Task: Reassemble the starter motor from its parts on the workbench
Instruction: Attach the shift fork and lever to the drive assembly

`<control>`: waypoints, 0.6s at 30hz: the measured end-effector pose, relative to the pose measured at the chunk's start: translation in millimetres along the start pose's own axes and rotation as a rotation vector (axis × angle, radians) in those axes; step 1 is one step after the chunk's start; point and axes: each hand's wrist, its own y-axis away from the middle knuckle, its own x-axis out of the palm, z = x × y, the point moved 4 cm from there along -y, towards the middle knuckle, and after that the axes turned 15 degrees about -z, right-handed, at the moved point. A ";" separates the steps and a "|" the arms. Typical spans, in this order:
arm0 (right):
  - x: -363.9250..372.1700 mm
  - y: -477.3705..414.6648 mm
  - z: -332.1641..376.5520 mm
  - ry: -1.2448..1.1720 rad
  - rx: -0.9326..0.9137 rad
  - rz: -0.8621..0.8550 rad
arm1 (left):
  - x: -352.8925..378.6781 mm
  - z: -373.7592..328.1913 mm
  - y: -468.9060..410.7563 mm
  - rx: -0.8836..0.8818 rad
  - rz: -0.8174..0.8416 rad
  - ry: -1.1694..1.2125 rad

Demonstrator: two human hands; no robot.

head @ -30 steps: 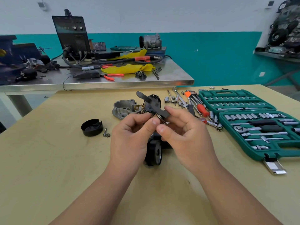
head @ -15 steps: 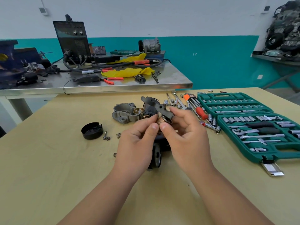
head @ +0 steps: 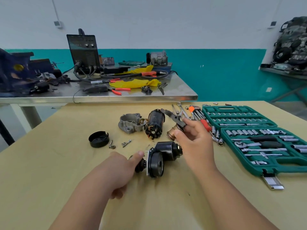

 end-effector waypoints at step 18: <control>29.5 12.2 -17.6 -0.103 0.262 0.083 | 18.2 -6.5 -42.5 -0.368 -0.159 1.039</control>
